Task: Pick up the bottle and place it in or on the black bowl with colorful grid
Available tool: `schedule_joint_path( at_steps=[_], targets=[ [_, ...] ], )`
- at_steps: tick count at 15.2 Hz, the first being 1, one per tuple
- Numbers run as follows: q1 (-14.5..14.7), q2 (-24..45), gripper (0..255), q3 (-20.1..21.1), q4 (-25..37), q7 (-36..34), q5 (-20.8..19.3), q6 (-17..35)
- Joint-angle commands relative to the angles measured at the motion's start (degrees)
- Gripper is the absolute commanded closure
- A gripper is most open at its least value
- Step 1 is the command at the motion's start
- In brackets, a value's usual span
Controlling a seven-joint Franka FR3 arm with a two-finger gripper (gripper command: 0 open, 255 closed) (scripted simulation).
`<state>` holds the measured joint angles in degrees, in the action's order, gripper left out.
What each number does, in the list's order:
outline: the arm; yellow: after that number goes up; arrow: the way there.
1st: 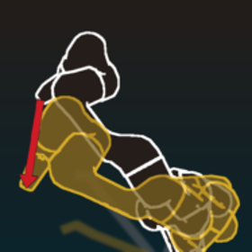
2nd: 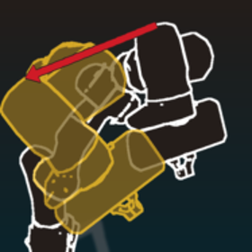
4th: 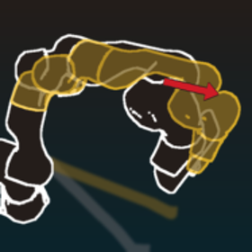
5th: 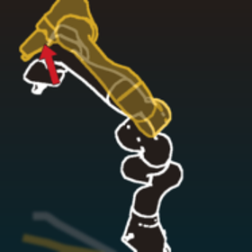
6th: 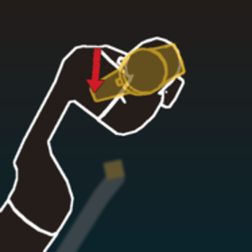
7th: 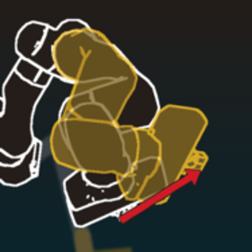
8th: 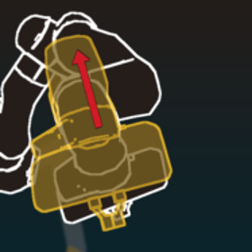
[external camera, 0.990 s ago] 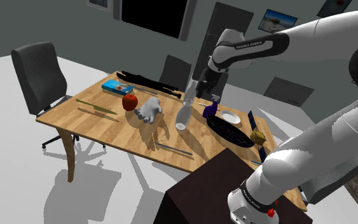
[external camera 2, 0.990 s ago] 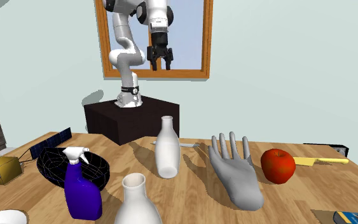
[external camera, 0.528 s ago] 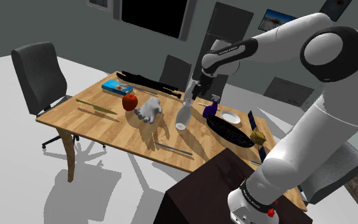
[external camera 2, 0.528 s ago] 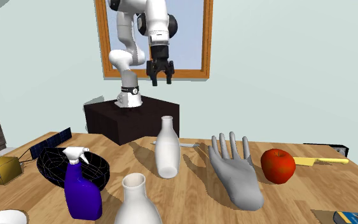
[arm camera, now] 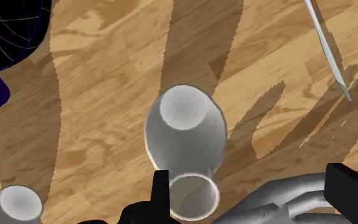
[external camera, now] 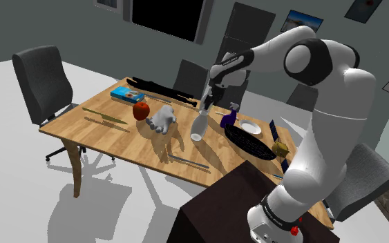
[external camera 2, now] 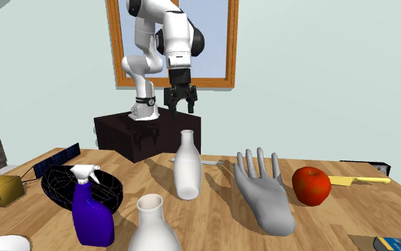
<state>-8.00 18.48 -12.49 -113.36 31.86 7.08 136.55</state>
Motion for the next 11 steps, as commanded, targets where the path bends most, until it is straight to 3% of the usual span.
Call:
schedule_joint_path(
  at_steps=[1, 3, 11],
  targets=[
    [-1.03, 5.01, 0, 0.45, 4.3, 1.38, 1.36, 0.57],
    [-2.21, 9.39, 0, 0.88, 8.69, 2.55, 2.33, 0.45],
    [-2.83, 13.73, 0, 1.76, 9.18, 3.27, 3.47, 4.26]
  ],
)
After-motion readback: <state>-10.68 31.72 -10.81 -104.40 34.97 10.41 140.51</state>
